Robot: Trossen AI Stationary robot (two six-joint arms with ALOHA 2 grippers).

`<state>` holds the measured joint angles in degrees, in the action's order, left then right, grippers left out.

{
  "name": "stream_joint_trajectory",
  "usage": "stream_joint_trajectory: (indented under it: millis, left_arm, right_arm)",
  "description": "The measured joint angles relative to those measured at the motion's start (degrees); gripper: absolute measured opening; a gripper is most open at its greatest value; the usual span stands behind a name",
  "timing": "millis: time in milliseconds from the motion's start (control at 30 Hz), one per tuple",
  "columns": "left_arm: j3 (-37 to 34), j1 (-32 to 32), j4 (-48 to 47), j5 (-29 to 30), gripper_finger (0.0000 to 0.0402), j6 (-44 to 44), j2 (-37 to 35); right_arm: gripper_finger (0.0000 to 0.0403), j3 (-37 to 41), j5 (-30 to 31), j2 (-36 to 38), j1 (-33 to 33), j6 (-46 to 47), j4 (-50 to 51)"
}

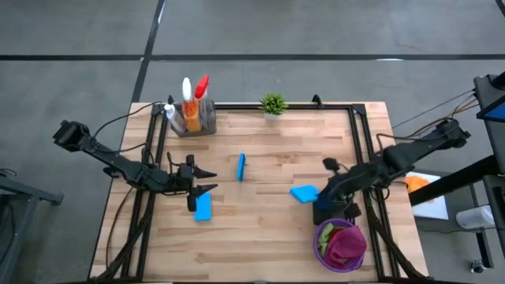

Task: Pick & Place Kitchen Items
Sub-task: Put the blue sponge into the black bin

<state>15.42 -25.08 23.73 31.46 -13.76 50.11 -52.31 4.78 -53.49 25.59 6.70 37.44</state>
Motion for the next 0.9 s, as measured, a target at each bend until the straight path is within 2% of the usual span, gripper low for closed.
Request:
stream_joint_trajectory:
  millis: [267, 500, 800, 900]
  left_arm:
    - [0.0, 0.0, 0.2, 0.0, 0.018, -0.04, 0.0]
    - [0.0, 0.0, 0.19, 0.0, 0.018, -0.04, 0.0]
    - [0.0, 0.0, 0.17, 0.0, 0.018, -0.06, 0.0]
    - [0.0, 0.0, 0.17, 0.0, 0.018, -0.06, 0.0]
  right_arm:
    - [0.0018, 0.13, -4.63, 3.43, -2.54, 9.97, 15.05]
    - [0.0018, 0.15, -13.91, 1.09, -2.52, 13.56, 16.94]
    - [0.0018, 0.15, -15.78, -2.03, -3.97, 14.24, 21.47]
    - [0.0018, 0.62, -18.78, -2.67, -4.83, 13.95, 21.59]
